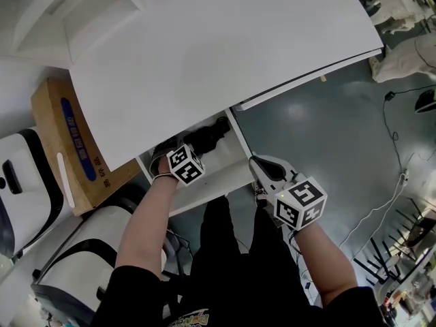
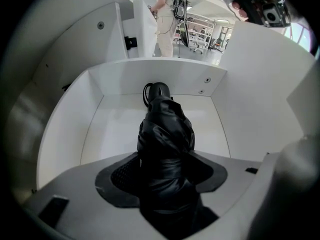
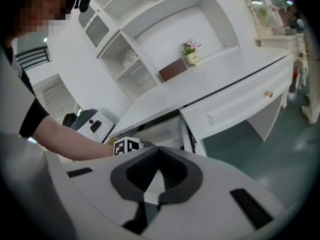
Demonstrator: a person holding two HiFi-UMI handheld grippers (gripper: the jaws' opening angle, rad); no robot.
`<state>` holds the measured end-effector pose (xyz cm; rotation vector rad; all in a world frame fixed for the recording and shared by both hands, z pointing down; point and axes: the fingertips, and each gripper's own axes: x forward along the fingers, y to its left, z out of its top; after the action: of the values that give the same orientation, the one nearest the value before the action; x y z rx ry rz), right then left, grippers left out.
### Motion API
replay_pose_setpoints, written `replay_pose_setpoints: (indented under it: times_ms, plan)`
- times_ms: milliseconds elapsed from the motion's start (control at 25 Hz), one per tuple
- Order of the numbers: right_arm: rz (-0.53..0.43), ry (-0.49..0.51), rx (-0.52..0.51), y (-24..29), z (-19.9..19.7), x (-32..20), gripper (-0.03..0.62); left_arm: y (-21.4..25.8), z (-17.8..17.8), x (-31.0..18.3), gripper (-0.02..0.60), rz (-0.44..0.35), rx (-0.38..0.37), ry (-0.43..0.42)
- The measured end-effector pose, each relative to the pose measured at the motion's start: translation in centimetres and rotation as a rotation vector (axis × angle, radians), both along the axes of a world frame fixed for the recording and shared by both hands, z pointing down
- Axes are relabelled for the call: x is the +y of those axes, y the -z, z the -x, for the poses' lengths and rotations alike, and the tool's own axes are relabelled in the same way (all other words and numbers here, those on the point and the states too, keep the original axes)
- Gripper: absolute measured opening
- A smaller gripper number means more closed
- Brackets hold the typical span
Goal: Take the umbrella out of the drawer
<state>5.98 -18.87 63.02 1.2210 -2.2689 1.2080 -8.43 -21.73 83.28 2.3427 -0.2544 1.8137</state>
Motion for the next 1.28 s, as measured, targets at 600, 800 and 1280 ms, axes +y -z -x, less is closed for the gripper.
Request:
replay_pose_setpoints:
  times_ms: [600, 800, 1280]
  plan:
    - [-0.005, 0.006, 0.002, 0.5, -0.6, 0.1, 0.002, 1.3, 0.4, 0.8, 0.259, -0.037, 0.038, 0.006]
    - [-0.012, 0.01, 0.003, 1.0, -1.0, 0.2, 0.002, 2.9, 0.5, 0.7, 0.259, -0.06, 0.074, 0.035]
    - [-0.046, 0.053, -0.007, 3.0, -0.4, 0.9, 0.002, 7.6, -0.8, 1.8, 0.258, -0.147, 0.154, 0.037]
